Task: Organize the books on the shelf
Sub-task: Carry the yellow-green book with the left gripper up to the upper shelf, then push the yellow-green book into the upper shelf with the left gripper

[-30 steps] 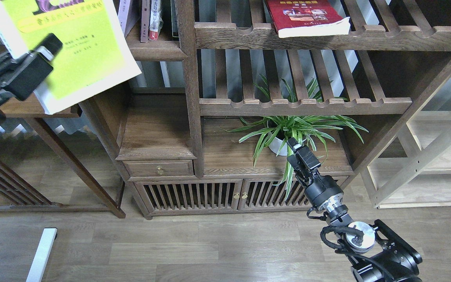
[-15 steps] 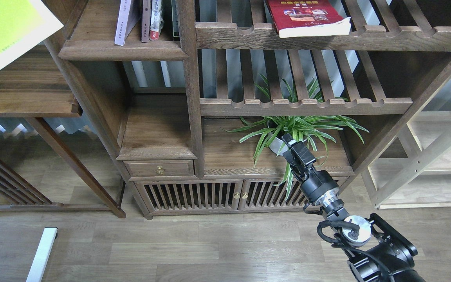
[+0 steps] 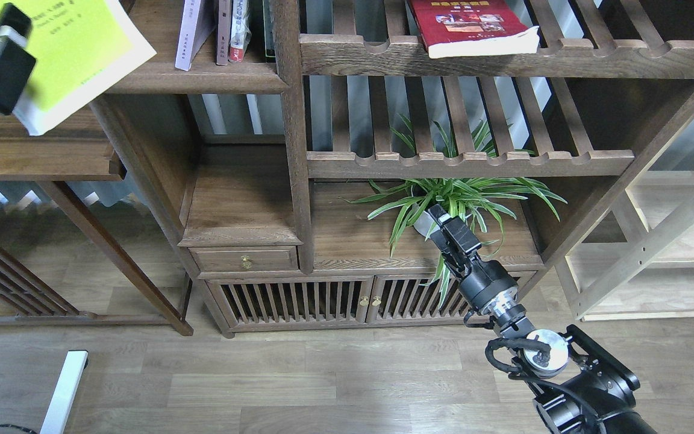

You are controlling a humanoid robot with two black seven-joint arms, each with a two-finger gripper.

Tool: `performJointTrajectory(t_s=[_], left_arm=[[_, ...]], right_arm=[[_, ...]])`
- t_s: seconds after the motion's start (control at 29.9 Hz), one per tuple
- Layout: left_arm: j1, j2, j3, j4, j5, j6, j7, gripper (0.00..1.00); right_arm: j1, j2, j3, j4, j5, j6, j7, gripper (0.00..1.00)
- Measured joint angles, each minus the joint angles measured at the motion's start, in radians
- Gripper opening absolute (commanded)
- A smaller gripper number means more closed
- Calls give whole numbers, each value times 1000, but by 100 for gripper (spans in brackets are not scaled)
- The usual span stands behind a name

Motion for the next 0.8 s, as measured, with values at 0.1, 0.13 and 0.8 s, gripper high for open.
performJointTrajectory(t_s=[0.1,0.13,0.8], left_arm=[[-32,-2,15,16,32,0,0,1],[-35,-2,18,18,40,0,0,1],[-56,-17,10,19,177,124,0,0]], right_arm=[[-1,1,1,0,1,0,0,94],[-1,1,1,1,1,0,0,95],[-12,-3,1,9,3,0,0,95]])
